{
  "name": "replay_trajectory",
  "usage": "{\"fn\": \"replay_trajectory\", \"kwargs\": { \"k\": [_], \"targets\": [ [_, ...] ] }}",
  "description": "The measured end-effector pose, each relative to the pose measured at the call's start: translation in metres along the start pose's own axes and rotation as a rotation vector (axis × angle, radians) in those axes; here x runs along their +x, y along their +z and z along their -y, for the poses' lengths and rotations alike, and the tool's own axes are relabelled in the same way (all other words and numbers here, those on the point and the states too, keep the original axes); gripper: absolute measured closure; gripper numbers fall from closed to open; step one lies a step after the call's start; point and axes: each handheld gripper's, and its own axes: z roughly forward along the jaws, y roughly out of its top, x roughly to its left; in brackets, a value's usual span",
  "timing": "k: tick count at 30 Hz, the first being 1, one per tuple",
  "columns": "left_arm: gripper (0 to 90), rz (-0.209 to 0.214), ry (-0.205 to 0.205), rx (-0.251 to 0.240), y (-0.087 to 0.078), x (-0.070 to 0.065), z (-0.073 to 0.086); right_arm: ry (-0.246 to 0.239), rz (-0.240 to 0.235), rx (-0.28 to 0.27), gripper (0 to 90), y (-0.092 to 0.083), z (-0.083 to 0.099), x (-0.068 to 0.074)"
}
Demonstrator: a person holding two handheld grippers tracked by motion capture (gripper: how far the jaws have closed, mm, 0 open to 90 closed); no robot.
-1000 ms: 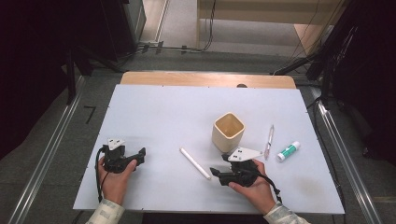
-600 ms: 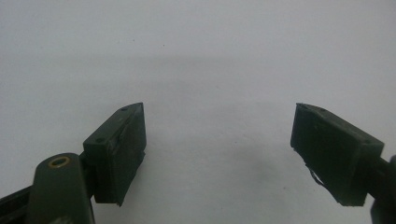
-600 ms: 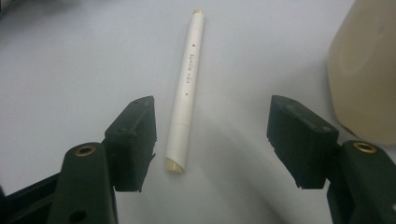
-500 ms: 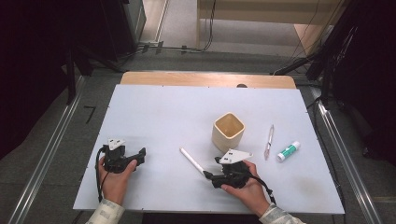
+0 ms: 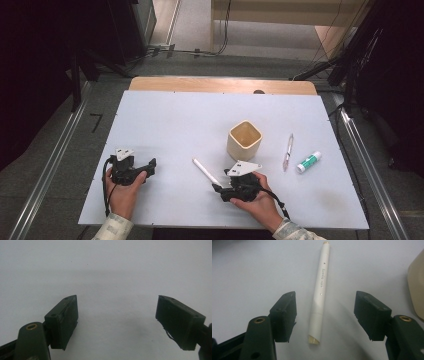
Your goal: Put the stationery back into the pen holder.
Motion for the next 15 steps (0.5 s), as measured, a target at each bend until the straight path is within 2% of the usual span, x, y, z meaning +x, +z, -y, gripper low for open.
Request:
{"fn": "replay_trajectory", "kwargs": {
  "k": [15],
  "targets": [
    [19.2,0.000,0.000,0.000,0.000,0.000,0.000,-0.018,0.016,0.001,37.6,0.014,-0.007,0.006]
  ]
}}
